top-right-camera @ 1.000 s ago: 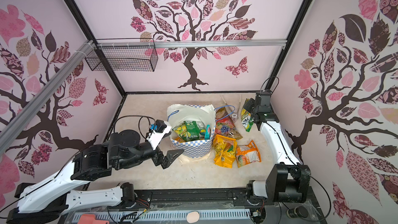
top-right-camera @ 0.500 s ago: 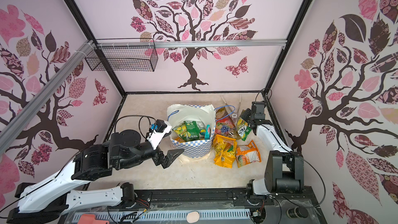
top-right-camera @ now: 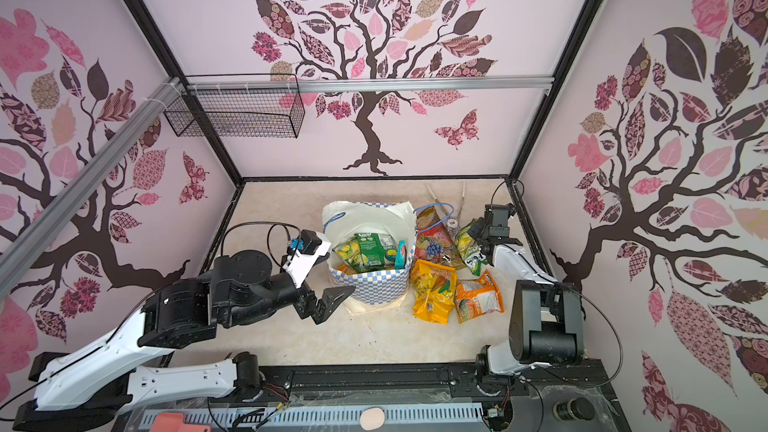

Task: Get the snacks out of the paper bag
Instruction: 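Lower the green Fox's candy bag onto the table beside the snacks and release, then reach the left gripper into the bag while the right gripper moves back toward it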

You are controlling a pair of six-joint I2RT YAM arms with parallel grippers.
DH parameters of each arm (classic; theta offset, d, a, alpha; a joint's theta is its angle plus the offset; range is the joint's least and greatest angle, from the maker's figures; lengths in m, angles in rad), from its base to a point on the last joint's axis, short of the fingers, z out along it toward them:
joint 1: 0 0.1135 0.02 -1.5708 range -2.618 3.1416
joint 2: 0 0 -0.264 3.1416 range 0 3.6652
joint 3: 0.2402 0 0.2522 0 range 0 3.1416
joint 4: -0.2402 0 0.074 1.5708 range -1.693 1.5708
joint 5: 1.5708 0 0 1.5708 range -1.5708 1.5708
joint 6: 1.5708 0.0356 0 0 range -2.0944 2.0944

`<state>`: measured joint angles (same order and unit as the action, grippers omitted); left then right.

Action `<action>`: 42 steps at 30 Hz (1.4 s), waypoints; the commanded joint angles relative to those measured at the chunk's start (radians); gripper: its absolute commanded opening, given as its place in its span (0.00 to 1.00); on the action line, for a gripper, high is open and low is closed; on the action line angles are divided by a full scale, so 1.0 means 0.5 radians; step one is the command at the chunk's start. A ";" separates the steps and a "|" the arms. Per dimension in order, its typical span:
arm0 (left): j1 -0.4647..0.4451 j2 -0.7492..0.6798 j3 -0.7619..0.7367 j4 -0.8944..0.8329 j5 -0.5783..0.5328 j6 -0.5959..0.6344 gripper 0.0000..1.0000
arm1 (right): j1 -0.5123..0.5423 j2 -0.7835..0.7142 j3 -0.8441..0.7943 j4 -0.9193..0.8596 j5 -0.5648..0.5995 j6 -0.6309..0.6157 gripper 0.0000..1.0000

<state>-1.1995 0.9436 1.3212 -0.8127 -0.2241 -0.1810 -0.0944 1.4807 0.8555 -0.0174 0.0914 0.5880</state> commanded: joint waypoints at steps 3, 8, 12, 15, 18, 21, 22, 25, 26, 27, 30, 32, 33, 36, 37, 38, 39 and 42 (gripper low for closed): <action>-0.008 -0.002 0.041 -0.003 -0.124 -0.040 0.99 | -0.013 0.014 -0.012 -0.061 0.072 0.010 0.45; -0.007 0.022 0.103 -0.076 -0.365 -0.126 0.99 | -0.011 -0.139 0.063 -0.193 0.069 0.004 0.71; 0.011 0.109 0.268 -0.220 -0.453 -0.173 0.99 | -0.014 -0.354 0.157 -0.316 -0.061 0.013 0.94; 0.068 0.171 0.380 -0.267 -0.433 -0.198 0.99 | -0.016 -0.568 0.232 -0.358 -0.266 0.061 0.99; 0.182 0.207 0.468 -0.233 -0.252 -0.205 0.99 | -0.014 -0.783 0.289 -0.363 -0.590 0.134 0.99; 0.215 0.273 0.562 -0.211 -0.189 -0.155 0.98 | -0.011 -0.940 0.380 -0.469 -0.923 0.189 1.00; 0.215 0.305 0.595 -0.215 -0.204 -0.144 0.99 | -0.006 -0.974 0.430 -0.540 -1.007 0.183 0.99; 0.220 0.427 0.710 -0.214 -0.223 -0.089 0.99 | 0.019 -1.085 0.596 -0.830 -1.245 0.113 1.00; 0.218 0.478 0.753 -0.215 -0.232 -0.071 0.98 | 0.033 -1.130 0.658 -0.951 -1.294 0.066 0.99; 0.218 0.534 0.797 -0.212 -0.245 -0.056 0.99 | 0.051 -1.180 0.726 -1.078 -1.318 0.026 1.00; 0.226 0.713 0.928 -0.226 -0.347 -0.069 0.98 | 0.077 -1.304 0.860 -1.332 -1.474 -0.012 0.99; 0.238 0.849 1.040 -0.261 -0.431 -0.123 0.95 | 0.080 -1.351 0.938 -1.462 -1.631 -0.009 0.99; 0.238 0.930 1.106 -0.287 -0.484 -0.142 0.93 | 0.080 -1.363 0.987 -1.547 -1.718 -0.023 0.99; 0.245 1.153 1.332 -0.405 -0.595 -0.171 0.90 | 0.161 -1.352 1.137 -1.788 -1.839 -0.111 0.99; 0.250 1.225 1.391 -0.449 -0.631 -0.188 0.89 | 0.182 -1.343 1.175 -1.857 -1.863 -0.147 0.99; 0.266 1.304 1.462 -0.509 -0.652 -0.210 0.88 | 0.191 -1.331 1.220 -1.932 -1.888 -0.195 0.99; 0.292 1.389 1.561 -0.592 -0.624 -0.239 0.87 | 0.196 -1.315 1.255 -2.002 -1.901 -0.243 0.99; 0.402 1.630 1.827 -0.845 -0.419 -0.322 0.83 | 0.249 -1.279 1.282 -2.026 -1.895 -0.276 0.99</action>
<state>-1.0443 1.6943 2.1334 -1.0855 -0.4759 -0.2897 0.0128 0.8139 1.4704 -0.9218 -0.8078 0.5072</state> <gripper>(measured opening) 0.842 0.988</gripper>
